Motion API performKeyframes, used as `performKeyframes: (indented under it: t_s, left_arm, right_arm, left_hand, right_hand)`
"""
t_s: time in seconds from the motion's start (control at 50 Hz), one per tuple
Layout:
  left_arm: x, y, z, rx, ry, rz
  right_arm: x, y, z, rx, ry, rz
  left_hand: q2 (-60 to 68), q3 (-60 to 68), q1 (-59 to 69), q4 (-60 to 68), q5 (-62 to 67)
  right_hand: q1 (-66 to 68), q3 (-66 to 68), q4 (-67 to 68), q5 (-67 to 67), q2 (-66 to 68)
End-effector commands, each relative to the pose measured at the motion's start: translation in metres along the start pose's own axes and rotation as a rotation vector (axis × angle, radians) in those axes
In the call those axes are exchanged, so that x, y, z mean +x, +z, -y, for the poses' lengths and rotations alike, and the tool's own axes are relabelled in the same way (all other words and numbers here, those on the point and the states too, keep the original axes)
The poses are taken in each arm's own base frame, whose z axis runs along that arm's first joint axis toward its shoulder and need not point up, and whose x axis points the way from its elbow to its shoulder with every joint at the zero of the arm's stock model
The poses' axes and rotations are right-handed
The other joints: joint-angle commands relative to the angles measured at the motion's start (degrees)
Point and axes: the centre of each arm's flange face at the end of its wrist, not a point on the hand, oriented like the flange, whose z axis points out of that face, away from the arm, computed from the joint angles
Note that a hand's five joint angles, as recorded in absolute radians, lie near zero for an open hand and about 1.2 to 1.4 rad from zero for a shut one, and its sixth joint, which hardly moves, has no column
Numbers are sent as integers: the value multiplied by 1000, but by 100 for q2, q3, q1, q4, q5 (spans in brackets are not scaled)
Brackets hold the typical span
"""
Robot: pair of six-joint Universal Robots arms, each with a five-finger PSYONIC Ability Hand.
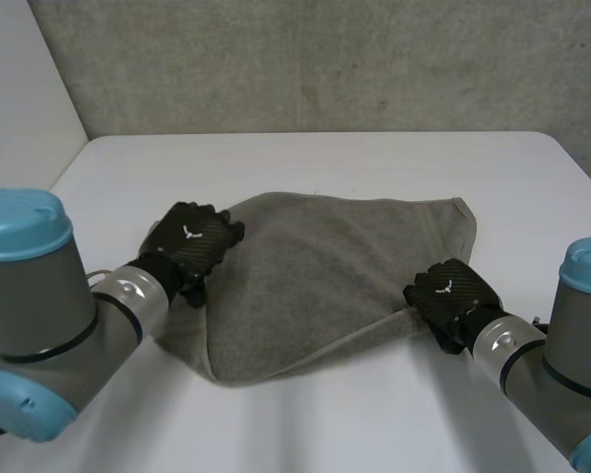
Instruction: Fold the laundry
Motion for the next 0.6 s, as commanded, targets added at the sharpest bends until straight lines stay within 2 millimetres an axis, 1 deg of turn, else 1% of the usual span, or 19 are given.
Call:
performKeyframes:
  t_s: [0.02, 0.06, 0.08, 0.12, 0.16, 0.2, 0.24, 0.42, 0.6]
  left_arm:
    - [-13, 23, -35, -69, 169, -31]
    - [-23, 30, -47, -77, 231, -52]
    - [-23, 30, -47, -77, 231, -52]
    - [-27, 35, -55, -64, 248, -89]
    - [-27, 35, -55, -64, 248, -89]
    - [-29, 39, -57, -41, 243, -118]
    - [-30, 41, -58, -43, 240, -122]
    - [-27, 45, -65, -70, 230, -150]
    - [-25, 50, -73, -88, 221, -166]
  right_arm:
    - [1, 1, 0, 12, 5, 15]
    - [1, 1, -1, 11, 6, 15]
    - [1, 1, -1, 11, 6, 15]
    - [1, 2, -1, 10, 6, 16]
    - [0, 2, -2, 7, 7, 18]
    - [0, 2, -2, 7, 7, 21]
    - [-1, 3, -3, 3, 8, 22]
    - [-6, 3, -5, -3, 6, 40]
    - [-6, 3, -5, -2, 6, 39]
  left_hand:
    - [416, 414, 423, 420, 411]
    - [432, 431, 439, 437, 428]
    - [433, 431, 440, 437, 428]
    - [483, 481, 490, 487, 478]
    - [483, 482, 490, 487, 478]
    - [901, 899, 908, 905, 896]
    - [1020, 1019, 1027, 1024, 1015]
    - [954, 953, 961, 958, 949]
    - [1089, 1087, 1096, 1093, 1084]
  right_hand:
    - [2342, 1123, 1078, 1284, 1252]
    - [2342, 1123, 1078, 1283, 1252]
    - [2325, 1106, 1061, 1267, 1235]
    - [2309, 1089, 1045, 1250, 1219]
    - [2308, 1089, 1044, 1250, 1218]
    - [2292, 1072, 1028, 1233, 1202]
    - [2292, 1072, 1028, 1233, 1202]
    - [2275, 1055, 1011, 1216, 1185]
    - [2258, 1038, 994, 1199, 1168]
